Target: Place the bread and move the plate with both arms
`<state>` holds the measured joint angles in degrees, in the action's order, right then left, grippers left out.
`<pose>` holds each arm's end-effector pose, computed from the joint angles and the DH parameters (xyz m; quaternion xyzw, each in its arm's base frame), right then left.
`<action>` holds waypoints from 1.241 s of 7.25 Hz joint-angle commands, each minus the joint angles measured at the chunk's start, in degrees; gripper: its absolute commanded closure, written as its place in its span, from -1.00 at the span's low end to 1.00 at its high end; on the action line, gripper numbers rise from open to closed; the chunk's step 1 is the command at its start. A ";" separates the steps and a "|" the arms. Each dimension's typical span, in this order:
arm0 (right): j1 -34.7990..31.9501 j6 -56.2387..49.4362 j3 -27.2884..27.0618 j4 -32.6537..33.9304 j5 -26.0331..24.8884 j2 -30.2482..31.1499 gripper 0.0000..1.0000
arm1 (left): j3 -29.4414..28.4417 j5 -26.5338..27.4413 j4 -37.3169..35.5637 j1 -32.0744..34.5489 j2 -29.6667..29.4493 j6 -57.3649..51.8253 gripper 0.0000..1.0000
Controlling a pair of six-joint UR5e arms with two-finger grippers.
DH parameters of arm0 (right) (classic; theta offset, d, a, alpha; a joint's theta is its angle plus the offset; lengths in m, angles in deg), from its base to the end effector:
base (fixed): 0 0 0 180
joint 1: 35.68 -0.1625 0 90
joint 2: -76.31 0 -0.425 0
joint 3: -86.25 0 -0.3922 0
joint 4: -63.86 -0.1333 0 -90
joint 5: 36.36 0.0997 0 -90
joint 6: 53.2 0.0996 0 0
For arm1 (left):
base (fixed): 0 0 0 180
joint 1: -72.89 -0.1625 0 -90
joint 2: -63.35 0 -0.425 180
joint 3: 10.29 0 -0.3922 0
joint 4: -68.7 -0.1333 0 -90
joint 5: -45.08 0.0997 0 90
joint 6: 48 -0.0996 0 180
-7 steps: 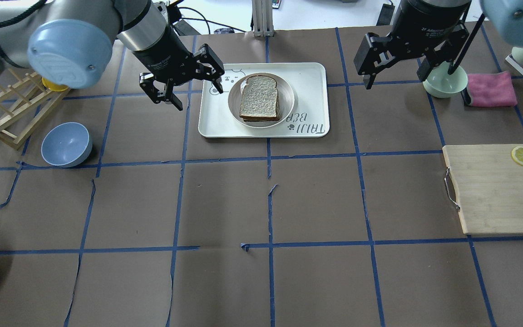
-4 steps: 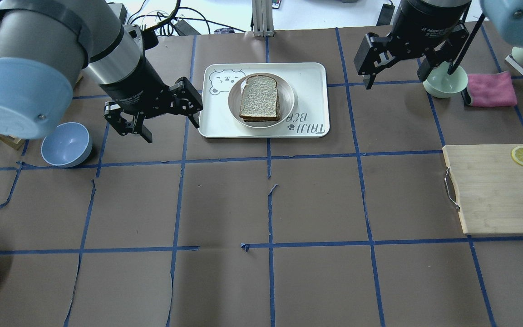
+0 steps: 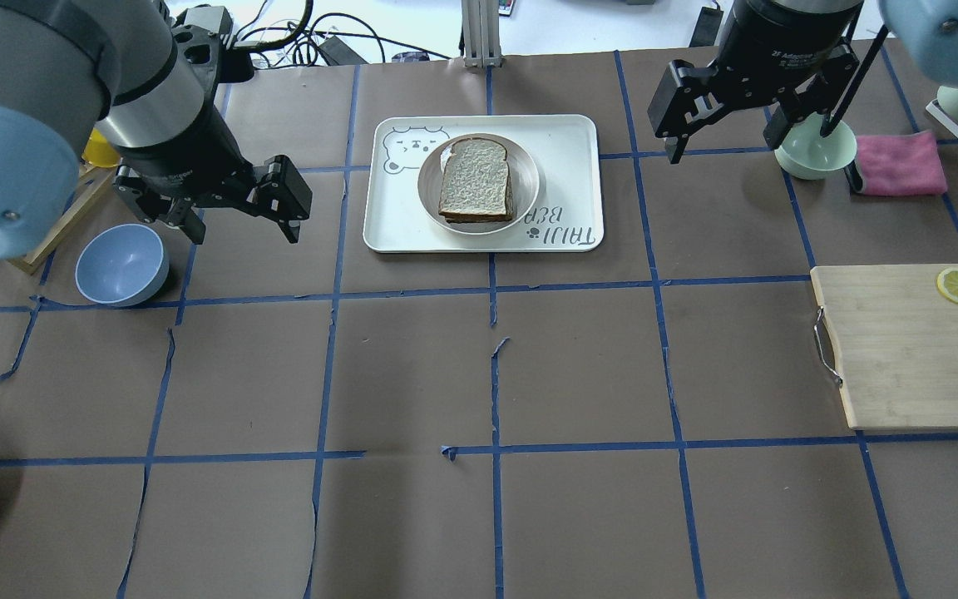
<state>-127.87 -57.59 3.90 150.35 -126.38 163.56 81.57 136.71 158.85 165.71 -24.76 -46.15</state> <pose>0.1528 -0.5078 0.5234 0.0574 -0.9983 0.0121 0.0004 -0.1538 -0.4707 0.4877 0.0085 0.9999 0.0005 0.0143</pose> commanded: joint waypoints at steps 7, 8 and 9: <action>0.00 0.00 0.00 0.09 0.02 0.02 -1.00 | -6.53 -2.51 0.64 -1.24 -5.67 0.08 -1.00; 0.00 0.09 0.00 0.78 0.02 -0.07 -1.00 | -6.53 -2.16 0.72 -1.24 -5.59 0.08 -1.00; 0.17 0.35 0.00 2.62 -0.06 -0.07 -1.00 | -6.53 -2.16 0.73 -1.24 -5.59 0.08 -1.00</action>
